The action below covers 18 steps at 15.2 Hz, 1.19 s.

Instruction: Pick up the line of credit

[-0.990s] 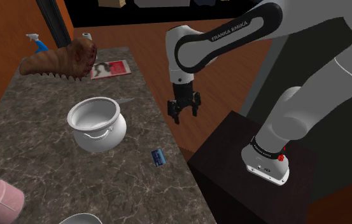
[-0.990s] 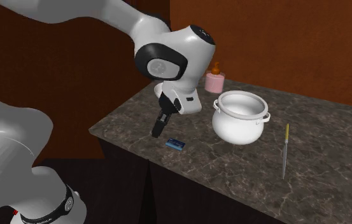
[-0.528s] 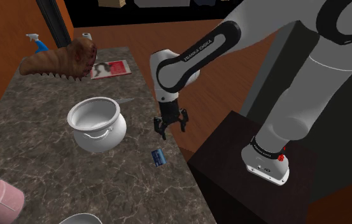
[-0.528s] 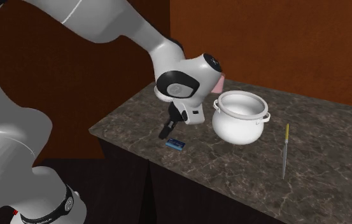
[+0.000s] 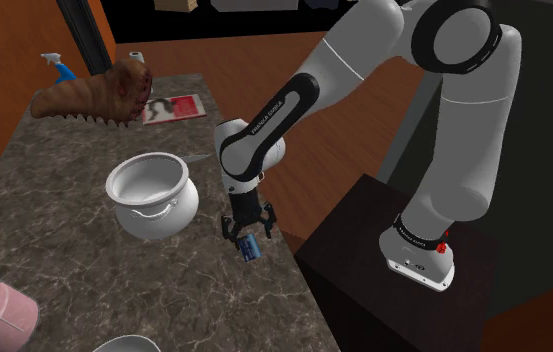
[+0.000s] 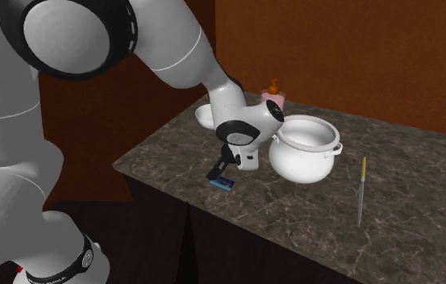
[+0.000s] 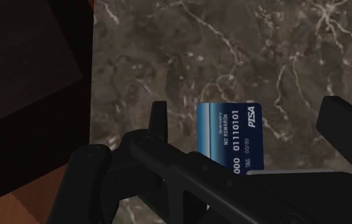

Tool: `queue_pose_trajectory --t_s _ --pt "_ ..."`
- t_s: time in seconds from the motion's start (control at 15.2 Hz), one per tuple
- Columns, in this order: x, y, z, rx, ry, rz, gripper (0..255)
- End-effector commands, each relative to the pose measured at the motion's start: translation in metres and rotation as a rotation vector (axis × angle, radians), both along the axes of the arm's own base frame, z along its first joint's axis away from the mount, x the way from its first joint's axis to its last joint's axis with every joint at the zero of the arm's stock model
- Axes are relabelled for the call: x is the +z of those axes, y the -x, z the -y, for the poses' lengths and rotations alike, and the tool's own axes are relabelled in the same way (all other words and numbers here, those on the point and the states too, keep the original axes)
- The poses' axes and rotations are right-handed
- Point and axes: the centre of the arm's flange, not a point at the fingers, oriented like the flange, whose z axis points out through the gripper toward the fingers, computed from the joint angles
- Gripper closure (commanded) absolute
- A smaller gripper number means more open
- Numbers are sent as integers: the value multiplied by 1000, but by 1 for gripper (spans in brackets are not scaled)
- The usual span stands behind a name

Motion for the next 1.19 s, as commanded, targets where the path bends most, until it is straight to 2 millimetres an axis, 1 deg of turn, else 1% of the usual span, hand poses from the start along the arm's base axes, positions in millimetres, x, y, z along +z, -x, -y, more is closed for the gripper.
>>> queue_pose_trajectory --t_s 0.0,0.4,0.53,0.59,1.12 --pt "-14 -1 -5 -12 -2 -12 0" --pt "-46 -1 -5 -12 -2 -12 0" --pt "-49 -1 -5 -12 -2 -12 0" --pt "-49 -2 -5 -12 -2 -12 255" --pt "-49 -1 -5 -12 -2 -12 255"
